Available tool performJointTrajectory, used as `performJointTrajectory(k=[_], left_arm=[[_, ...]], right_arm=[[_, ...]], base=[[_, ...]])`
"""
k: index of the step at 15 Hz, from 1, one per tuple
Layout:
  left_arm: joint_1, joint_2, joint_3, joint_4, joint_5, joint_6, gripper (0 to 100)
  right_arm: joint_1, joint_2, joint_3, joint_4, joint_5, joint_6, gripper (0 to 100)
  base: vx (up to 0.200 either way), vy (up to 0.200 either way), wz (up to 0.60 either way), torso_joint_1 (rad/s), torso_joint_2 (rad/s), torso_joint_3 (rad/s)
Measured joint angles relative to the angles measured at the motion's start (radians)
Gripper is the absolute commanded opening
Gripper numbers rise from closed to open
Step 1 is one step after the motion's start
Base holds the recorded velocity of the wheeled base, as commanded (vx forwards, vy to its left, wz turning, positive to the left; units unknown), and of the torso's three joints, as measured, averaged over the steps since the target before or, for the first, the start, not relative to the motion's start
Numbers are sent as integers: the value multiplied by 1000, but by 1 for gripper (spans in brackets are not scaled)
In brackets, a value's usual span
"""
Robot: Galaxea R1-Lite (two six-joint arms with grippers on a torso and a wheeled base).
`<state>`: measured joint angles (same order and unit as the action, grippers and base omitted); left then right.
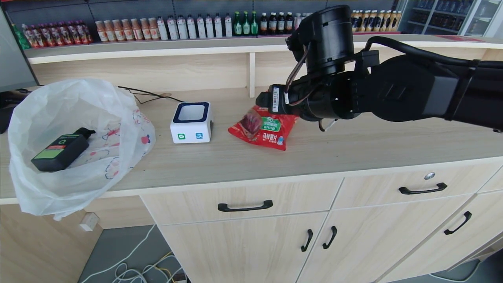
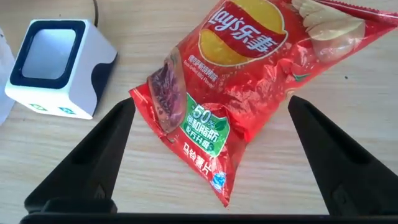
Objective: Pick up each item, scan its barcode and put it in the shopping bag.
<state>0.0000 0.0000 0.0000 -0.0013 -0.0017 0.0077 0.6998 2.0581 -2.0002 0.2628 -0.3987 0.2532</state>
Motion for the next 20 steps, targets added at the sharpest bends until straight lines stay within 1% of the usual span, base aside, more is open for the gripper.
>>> performJointTrajectory(k=[4,6,10,14,16,17,18,20], left_arm=[[0,0,0,0,0,0,100],[-1,0,0,0,0,0,100],[0,0,0,0,0,0,100],[0,0,0,0,0,0,100],[0,0,0,0,0,0,100],[0,0,0,0,0,0,100],[0,0,0,0,0,0,100],[0,0,0,0,0,0,100]], right_arm=[[18,59,0,-90,-33,-20,100],[38,94,0,-97,-43,-20,100],[44,120,0,-103,-45,-30,100],[45,119,0,-150,-50,-51,100],[56,108,0,-174,-42,-109,100],[63,105,0,-195,-18,-126,100],[70,105,0,-208,14,-131,100],[71,113,0,-227,40,-111,100]], base=[[0,0,0,0,0,0],[0,0,0,0,0,0],[0,0,0,0,0,0],[0,0,0,0,0,0],[0,0,0,0,0,0],[0,0,0,0,0,0],[0,0,0,0,0,0],[0,0,0,0,0,0]])
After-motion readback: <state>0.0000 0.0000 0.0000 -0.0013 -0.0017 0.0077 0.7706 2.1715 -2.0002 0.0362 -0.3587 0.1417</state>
